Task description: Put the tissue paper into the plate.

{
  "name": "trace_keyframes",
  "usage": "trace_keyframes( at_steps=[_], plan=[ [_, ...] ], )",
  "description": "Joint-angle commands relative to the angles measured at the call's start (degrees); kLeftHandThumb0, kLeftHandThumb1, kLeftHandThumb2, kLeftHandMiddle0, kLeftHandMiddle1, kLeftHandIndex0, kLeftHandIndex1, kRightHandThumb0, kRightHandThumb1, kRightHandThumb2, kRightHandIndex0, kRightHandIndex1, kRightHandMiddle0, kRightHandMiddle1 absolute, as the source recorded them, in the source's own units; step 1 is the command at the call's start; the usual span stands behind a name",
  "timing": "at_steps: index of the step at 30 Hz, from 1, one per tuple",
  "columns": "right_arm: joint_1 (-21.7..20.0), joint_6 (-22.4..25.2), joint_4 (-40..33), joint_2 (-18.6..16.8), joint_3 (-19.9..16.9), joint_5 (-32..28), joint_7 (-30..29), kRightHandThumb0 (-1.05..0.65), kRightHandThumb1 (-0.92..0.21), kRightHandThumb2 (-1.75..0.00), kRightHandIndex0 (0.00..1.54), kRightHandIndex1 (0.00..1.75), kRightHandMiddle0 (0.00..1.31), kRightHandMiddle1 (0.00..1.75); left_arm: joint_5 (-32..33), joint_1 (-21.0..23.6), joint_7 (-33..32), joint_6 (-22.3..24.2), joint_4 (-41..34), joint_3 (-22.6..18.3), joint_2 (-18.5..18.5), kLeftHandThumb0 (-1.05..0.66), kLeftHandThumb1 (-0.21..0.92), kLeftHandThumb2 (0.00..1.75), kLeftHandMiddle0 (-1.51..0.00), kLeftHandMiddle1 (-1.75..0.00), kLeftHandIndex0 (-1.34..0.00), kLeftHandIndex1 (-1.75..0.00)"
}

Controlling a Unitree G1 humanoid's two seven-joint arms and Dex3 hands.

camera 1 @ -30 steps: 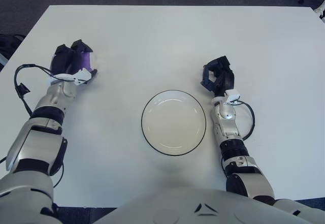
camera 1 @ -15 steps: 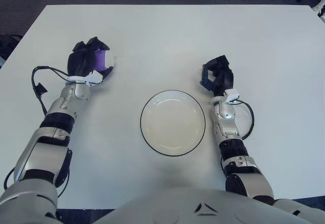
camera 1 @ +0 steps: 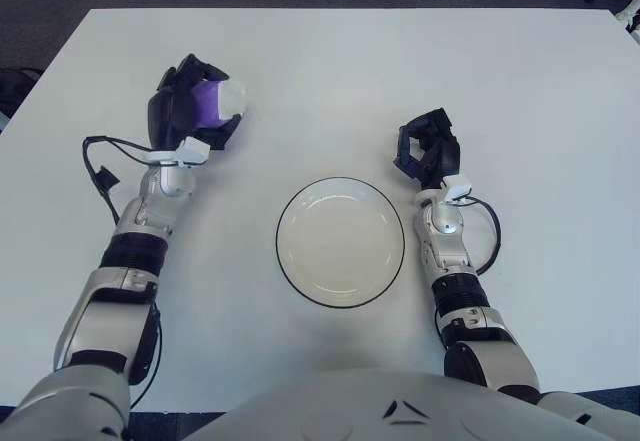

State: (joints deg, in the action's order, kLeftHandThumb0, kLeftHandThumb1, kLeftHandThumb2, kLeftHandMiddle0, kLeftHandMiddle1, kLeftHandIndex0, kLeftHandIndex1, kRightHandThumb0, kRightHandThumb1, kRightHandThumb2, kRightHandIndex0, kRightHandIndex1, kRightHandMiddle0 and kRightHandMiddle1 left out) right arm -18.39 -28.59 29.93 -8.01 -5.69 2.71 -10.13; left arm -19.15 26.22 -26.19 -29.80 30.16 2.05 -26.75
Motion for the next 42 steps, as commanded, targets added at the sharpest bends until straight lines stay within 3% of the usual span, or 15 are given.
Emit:
trace_keyframes(
  at_steps=[1, 6, 20, 30, 36, 42],
  plan=[
    [7.85, 1.83, 6.22, -0.52, -1.02, -1.73, -0.19, -0.41, -0.56, -1.02, 0.63, 1.43, 0.42, 1.75, 2.05, -1.88, 1.94, -0.44, -4.38, -1.66, 1.4, -0.2, 0.31, 1.46, -1.46, -1.75, -1.19, -1.75],
    [7.85, 1.97, 6.25, -0.52, -0.99, -1.76, -0.09, -0.4, -0.57, -1.01, 0.63, 1.42, 0.41, 1.75, 3.64, -5.0, 6.27, 4.57, -17.75, -1.12, 4.81, -0.2, 0.29, 1.49, -1.48, -1.75, -1.21, -1.75],
    [7.65, 2.27, 6.61, -0.53, -0.92, -1.68, -0.17, -0.4, -0.58, -0.99, 0.61, 1.4, 0.4, 1.75, 8.64, -12.81, 21.27, 8.62, -36.65, 3.33, 9.43, -0.12, 0.17, 1.6, -1.51, -1.75, -1.26, -1.75],
    [7.44, 3.19, 6.56, -0.73, -0.97, -1.84, -0.11, -0.4, -0.58, -0.99, 0.61, 1.4, 0.4, 1.75, 2.13, -11.91, 27.42, 2.55, -36.63, 7.62, 7.91, -0.11, 0.07, 1.68, -1.5, -1.75, -1.27, -1.75],
    [7.35, 3.39, 6.64, -0.78, -1.08, -2.06, 0.01, -0.4, -0.58, -0.99, 0.62, 1.4, 0.4, 1.75, 8.4, -14.46, 34.85, 5.77, -42.18, 10.18, 8.24, -0.1, 0.06, 1.69, -1.45, -1.75, -1.26, -1.75],
    [7.72, 3.78, 5.95, -0.88, -1.03, -2.52, 0.72, -0.4, -0.58, -0.99, 0.6, 1.4, 0.4, 1.75, 13.37, -15.05, 42.01, 8.58, -45.61, 11.02, 6.76, -0.11, 0.13, 1.61, -1.38, -1.75, -1.2, -1.75]
  ],
)
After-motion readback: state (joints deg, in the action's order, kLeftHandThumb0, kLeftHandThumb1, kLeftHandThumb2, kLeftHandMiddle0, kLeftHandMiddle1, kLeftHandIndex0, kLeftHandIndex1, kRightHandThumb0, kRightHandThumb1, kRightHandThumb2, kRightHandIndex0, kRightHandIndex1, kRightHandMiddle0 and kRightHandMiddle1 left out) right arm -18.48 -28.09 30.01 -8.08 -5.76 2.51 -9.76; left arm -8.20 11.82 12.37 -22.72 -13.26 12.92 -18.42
